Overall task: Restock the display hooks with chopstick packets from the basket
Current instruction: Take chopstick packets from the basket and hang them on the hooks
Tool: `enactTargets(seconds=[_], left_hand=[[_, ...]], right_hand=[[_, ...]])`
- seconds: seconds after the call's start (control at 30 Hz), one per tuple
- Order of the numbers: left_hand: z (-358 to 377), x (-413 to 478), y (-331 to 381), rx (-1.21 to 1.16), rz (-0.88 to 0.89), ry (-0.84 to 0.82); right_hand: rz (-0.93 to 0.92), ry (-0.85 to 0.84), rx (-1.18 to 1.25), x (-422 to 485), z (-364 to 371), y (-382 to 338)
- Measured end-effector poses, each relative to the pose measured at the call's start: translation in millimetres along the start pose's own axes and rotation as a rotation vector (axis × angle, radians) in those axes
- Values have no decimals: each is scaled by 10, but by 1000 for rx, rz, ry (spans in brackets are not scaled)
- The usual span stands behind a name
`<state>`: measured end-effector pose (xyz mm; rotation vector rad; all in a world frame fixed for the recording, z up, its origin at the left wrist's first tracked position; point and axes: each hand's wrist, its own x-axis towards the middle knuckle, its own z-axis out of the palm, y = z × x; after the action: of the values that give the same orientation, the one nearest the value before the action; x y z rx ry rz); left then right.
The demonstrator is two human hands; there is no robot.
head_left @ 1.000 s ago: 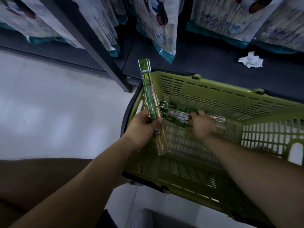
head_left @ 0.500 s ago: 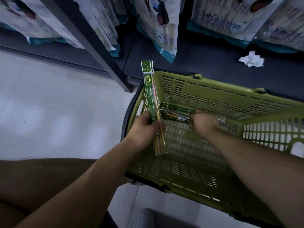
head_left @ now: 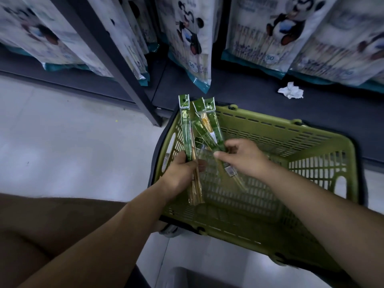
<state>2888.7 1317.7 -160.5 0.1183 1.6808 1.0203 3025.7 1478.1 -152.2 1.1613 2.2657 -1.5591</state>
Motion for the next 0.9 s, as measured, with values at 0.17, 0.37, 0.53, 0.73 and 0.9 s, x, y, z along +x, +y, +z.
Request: enactTargets(seconds=[0.17, 0.37, 0.53, 0.73, 0.9], left_hand=[[61, -209, 113, 56, 150, -145], [18, -271, 150, 216, 283, -132], [-50, -154, 62, 233, 203, -67], [-131, -17, -93, 157, 174, -35], [-123, 61, -140, 65, 126, -40]], right_hand=[[-31, -8, 196, -155, 82, -413], [63, -196, 512, -78, 69, -372], [117, 41, 25, 283, 107, 266], [169, 60, -476, 632, 301, 1007], [178, 106, -632, 758, 426, 1133]])
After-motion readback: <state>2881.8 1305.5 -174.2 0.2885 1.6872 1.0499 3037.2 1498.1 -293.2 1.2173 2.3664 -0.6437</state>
